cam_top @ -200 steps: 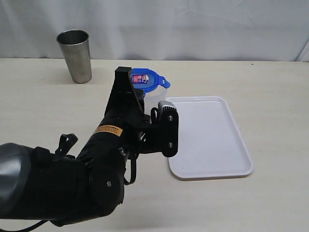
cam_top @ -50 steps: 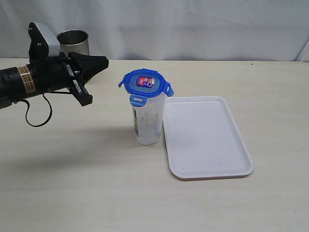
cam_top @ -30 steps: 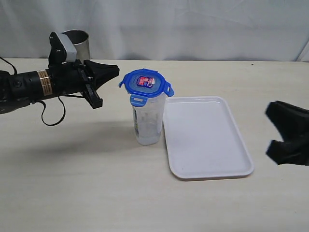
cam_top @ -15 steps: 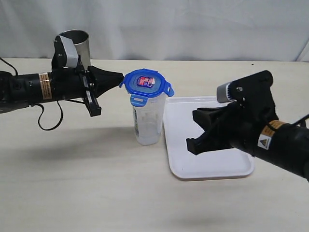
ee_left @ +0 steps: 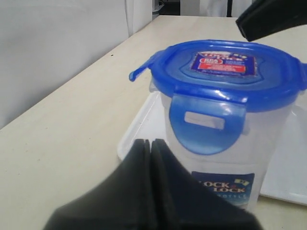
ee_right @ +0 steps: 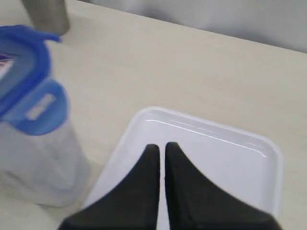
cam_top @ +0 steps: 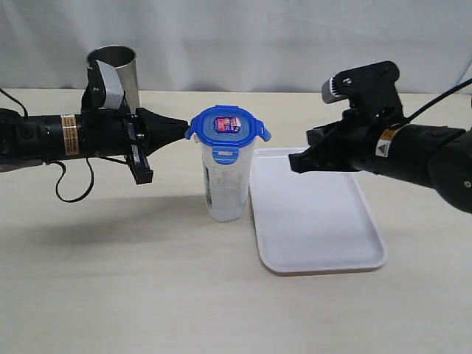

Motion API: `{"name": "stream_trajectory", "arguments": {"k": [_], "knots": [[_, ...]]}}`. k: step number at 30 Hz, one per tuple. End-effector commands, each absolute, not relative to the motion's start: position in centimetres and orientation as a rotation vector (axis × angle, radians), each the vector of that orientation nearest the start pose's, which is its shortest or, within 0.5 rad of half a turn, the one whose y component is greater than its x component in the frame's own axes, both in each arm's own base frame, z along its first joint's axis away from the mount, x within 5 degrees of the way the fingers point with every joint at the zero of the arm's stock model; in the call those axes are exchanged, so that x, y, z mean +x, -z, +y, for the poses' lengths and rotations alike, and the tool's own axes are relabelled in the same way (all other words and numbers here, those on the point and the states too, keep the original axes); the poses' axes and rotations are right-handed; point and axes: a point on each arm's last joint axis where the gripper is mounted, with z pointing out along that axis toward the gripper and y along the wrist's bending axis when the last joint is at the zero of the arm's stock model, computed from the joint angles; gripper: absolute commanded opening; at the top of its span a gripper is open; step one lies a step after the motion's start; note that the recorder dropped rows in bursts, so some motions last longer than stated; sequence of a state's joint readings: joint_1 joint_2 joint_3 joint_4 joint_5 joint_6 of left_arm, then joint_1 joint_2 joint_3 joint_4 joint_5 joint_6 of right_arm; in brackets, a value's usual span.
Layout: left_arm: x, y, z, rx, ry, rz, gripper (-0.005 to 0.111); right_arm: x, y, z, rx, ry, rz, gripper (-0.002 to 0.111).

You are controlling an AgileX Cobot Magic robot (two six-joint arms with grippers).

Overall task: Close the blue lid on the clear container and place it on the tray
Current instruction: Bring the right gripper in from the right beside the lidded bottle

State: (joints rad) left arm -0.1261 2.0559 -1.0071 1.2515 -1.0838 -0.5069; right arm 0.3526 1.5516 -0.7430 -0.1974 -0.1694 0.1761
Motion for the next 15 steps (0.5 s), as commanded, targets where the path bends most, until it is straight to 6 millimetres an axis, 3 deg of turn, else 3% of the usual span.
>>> {"name": "stream_trajectory", "arguments": {"k": [1, 10, 13, 15], "knots": [[36.2, -14.3, -12.2, 1.054, 0.773, 1.527, 0.0, 30.8, -20.6, 7.5, -0.307, -0.139, 2.152, 0.004], [36.8, -14.5, -11.9, 0.984, 0.734, 1.541, 0.0, 34.1, -16.4, 3.4, -0.261, -0.105, 2.195, 0.004], [36.9, -14.3, -11.8, 0.987, 0.716, 1.559, 0.0, 35.4, -15.4, 3.4, -0.305, -0.295, 2.185, 0.004], [36.9, -14.2, -11.8, 0.988, 0.705, 1.571, 0.0, 35.8, -16.1, 3.6, -0.419, -0.583, 2.148, 0.004]]}}
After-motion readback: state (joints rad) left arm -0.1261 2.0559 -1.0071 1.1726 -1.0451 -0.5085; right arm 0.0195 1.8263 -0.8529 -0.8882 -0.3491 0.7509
